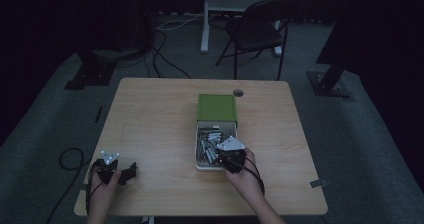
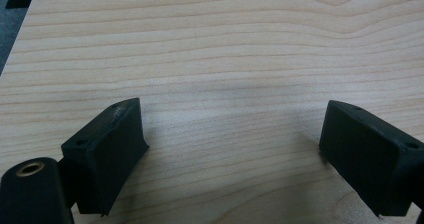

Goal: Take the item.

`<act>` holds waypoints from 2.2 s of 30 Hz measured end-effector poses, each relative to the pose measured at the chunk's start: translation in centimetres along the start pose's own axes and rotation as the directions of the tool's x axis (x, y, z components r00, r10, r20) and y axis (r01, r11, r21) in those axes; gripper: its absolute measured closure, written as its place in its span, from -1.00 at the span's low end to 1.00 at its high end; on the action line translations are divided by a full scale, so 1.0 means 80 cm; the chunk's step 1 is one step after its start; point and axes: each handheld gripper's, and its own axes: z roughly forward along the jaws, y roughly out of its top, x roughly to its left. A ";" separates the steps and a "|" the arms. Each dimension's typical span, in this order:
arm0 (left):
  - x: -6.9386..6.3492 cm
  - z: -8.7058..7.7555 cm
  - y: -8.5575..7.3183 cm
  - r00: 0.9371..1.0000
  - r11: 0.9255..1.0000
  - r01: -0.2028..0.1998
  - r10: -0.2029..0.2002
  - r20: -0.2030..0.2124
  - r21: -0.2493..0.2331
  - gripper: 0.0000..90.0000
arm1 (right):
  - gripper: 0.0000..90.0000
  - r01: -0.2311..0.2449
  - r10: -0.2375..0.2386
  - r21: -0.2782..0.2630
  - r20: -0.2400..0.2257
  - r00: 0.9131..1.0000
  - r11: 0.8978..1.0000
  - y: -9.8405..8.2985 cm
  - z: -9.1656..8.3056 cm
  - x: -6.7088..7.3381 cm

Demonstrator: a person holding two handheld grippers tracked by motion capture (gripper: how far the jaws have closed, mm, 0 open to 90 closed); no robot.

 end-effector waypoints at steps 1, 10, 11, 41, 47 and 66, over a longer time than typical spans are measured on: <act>0.000 0.000 0.000 1.000 1.000 0.000 0.000 0.000 0.001 -0.74 | 0.63 -0.003 0.003 -0.007 0.008 1.000 1.000 -0.001 0.000 0.000; 0.000 0.000 0.000 1.000 1.000 0.000 0.000 0.000 0.000 -0.74 | 0.71 0.066 -0.066 0.005 0.057 0.996 0.998 -0.008 0.007 0.014; 0.000 0.000 0.000 1.000 1.000 0.000 0.000 0.000 0.000 -0.74 | 0.73 0.062 -0.062 0.000 0.057 0.996 0.998 -0.008 0.007 0.014; 0.000 0.000 0.000 1.000 1.000 -0.001 0.001 0.000 0.001 -0.74 | 0.98 -0.094 0.084 -0.171 -0.067 0.994 0.981 0.027 -0.047 -0.009; 0.000 0.000 0.000 1.000 1.000 0.000 0.000 0.000 0.000 -0.74 | 0.98 -0.130 0.116 -0.216 -0.074 0.990 0.968 0.032 -0.061 -0.020; 0.000 0.000 0.000 1.000 1.000 -0.001 0.001 0.000 0.002 -0.74 | 0.98 -0.224 0.233 -0.282 -0.001 0.973 0.933 0.022 -0.108 -0.104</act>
